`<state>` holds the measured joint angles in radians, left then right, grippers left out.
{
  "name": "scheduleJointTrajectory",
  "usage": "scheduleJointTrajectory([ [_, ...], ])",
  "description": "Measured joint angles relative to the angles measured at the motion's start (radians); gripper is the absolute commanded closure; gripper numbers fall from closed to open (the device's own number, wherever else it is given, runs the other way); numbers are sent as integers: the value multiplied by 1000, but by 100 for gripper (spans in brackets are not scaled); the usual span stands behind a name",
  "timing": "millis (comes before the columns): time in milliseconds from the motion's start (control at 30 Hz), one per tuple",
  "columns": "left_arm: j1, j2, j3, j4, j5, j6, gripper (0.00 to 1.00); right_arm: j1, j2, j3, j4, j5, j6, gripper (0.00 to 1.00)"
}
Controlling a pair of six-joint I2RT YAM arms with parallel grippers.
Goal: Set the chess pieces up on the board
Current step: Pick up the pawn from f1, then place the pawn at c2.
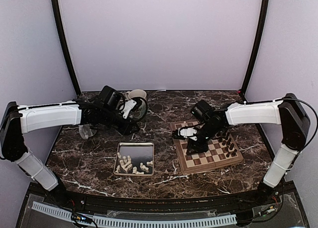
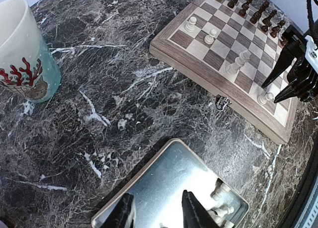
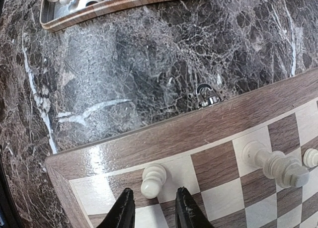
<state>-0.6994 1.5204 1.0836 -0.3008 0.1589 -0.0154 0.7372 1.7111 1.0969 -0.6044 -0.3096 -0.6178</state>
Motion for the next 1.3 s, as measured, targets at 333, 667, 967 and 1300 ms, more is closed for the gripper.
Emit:
scheduleJointTrajectory([
  [333, 0, 11, 0, 3, 26, -3, 67, 13, 31, 27, -1, -9, 4, 81],
  [667, 0, 20, 0, 16, 40, -8, 67, 16, 52, 58, -10, -8, 19, 99],
  [967, 0, 23, 0, 16, 43, -8, 68, -102, -72, 14, -33, -34, 21, 99],
  [1300, 0, 23, 0, 15, 48, -8, 68, -203, -74, 63, 22, 56, 93, 98],
])
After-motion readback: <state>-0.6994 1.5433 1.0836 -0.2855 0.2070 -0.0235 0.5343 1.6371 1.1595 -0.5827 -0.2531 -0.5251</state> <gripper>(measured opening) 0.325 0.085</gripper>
